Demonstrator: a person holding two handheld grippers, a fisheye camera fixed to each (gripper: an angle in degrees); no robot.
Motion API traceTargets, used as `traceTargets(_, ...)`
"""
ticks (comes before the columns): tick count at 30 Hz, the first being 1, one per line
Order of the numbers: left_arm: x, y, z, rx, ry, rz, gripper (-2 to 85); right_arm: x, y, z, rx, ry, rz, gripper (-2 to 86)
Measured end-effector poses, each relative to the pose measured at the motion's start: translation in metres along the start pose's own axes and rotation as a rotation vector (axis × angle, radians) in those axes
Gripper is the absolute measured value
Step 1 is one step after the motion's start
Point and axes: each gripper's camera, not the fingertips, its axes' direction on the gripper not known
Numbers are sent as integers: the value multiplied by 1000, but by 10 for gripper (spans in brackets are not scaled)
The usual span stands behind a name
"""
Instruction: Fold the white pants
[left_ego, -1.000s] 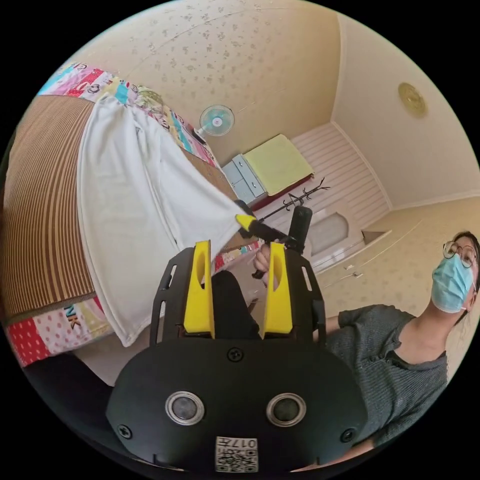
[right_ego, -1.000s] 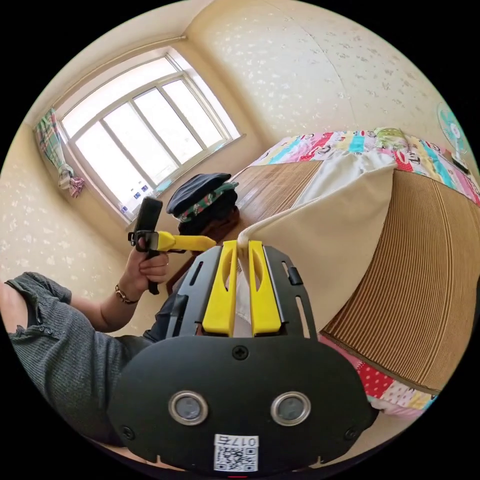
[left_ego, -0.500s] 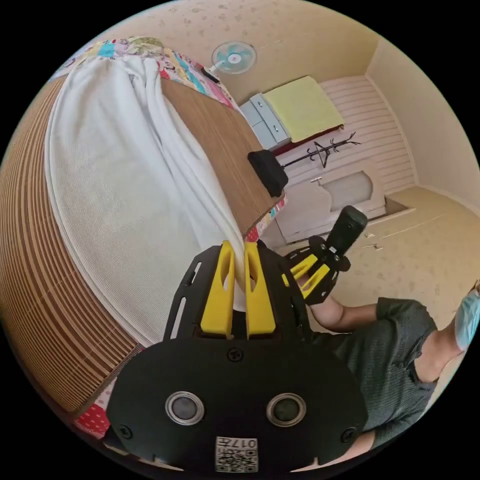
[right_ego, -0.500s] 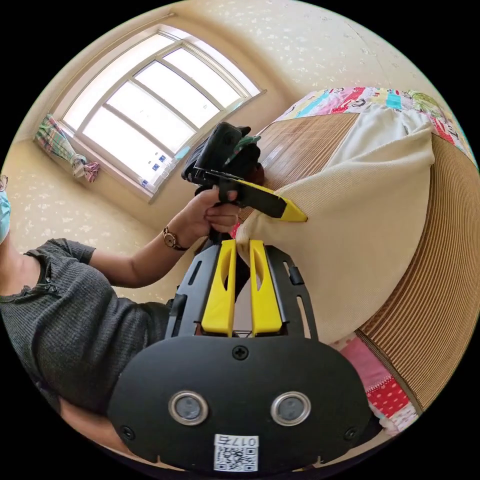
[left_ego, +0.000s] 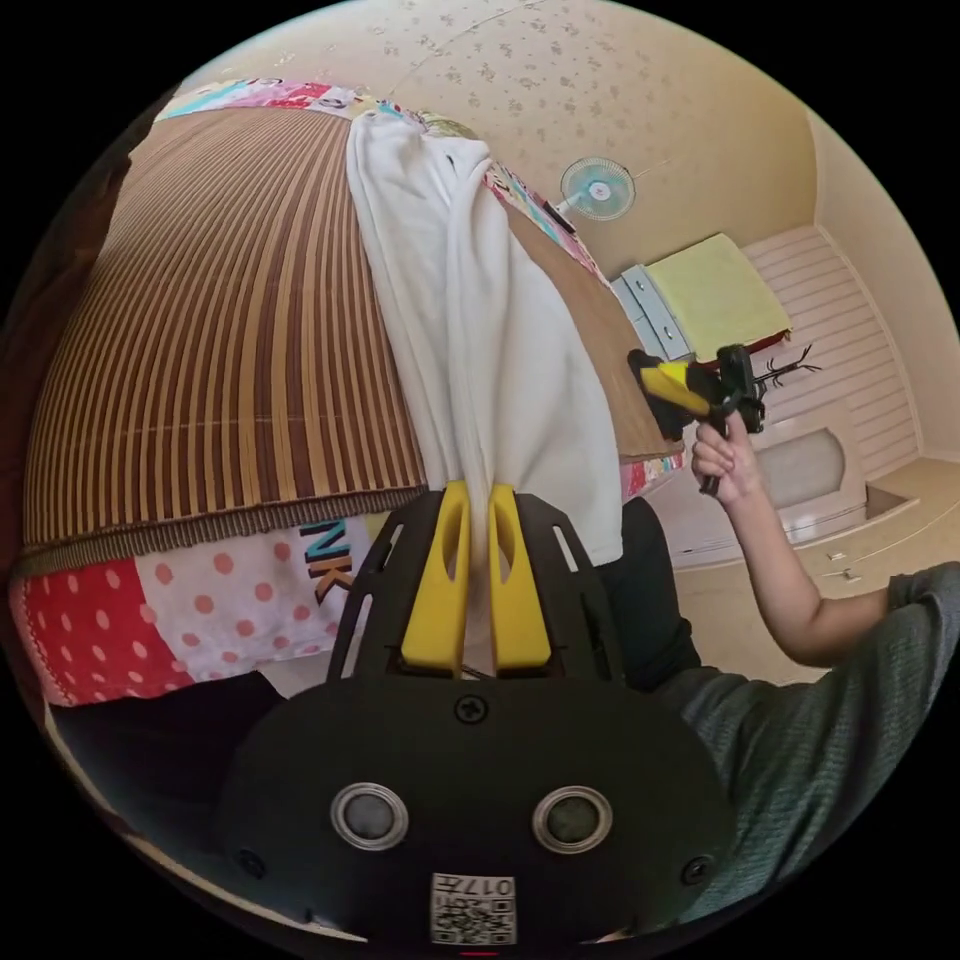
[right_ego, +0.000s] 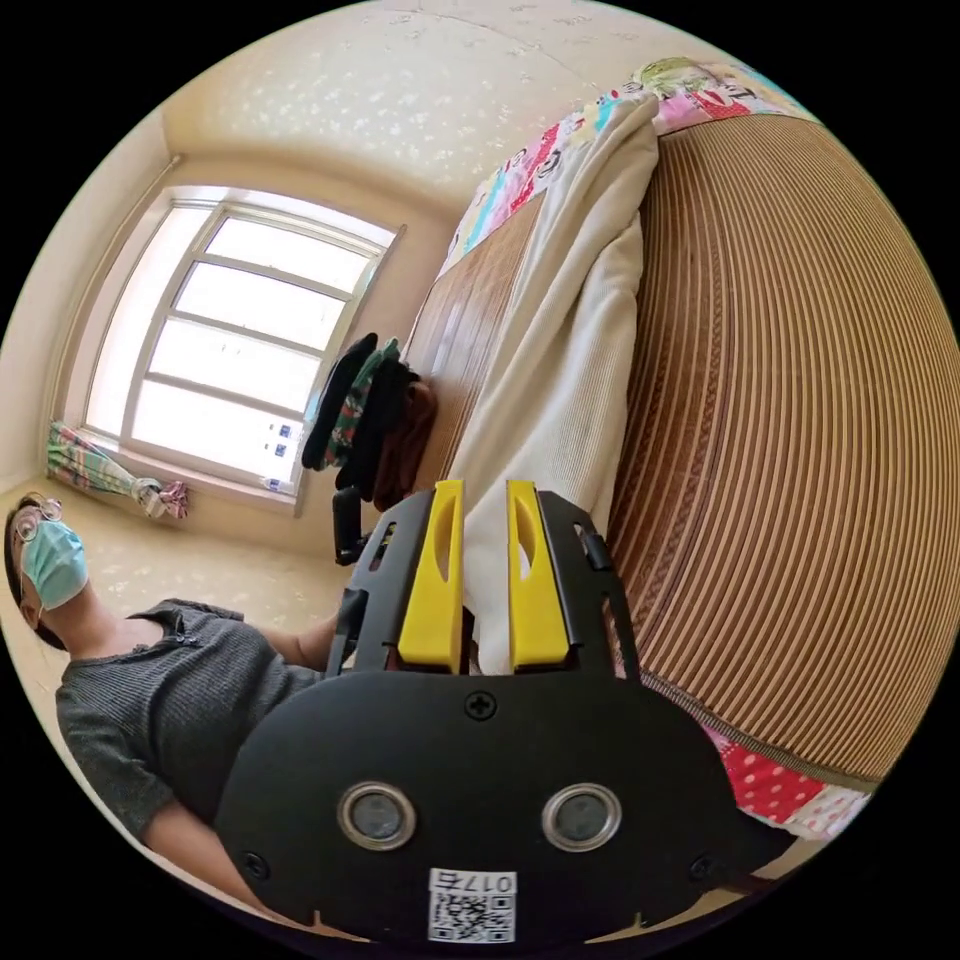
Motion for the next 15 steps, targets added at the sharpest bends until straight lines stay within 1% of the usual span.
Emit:
traceTargets(2, -6, 1, 2, 3, 14, -6, 1, 19, -53, -2, 45, -16, 30, 82)
traceTargets(4, -16, 5, 4, 17, 48, -17, 1, 51, -132, -3, 113, -32, 76, 92)
traceTargets(5, -19, 6, 4, 21, 58, -23, 1, 61, -153, -3, 129, -35, 91, 94)
traceTargets(7, -28, 9, 6, 32, 87, -48, 0, 102, -237, 0, 202, -52, 162, 108)
traceTargets(8, -29, 10, 6, 33, 90, -51, 0, 111, -258, 2, 218, -51, 177, 112)
traceTargets(10, -35, 11, 6, 31, 99, -61, -1, 139, -341, 13, 273, -8, 212, 127)
traceTargets(11, -36, 11, 6, 30, 102, -65, -1, 144, -361, 17, 280, 12, 217, 131)
traceTargets(13, -44, 12, 7, 26, 123, -78, -2, 153, -433, 30, 337, 92, 218, 149)
traceTargets(15, -51, 13, 7, 24, 148, -91, -2, 160, -478, 38, 396, 103, 227, 158)
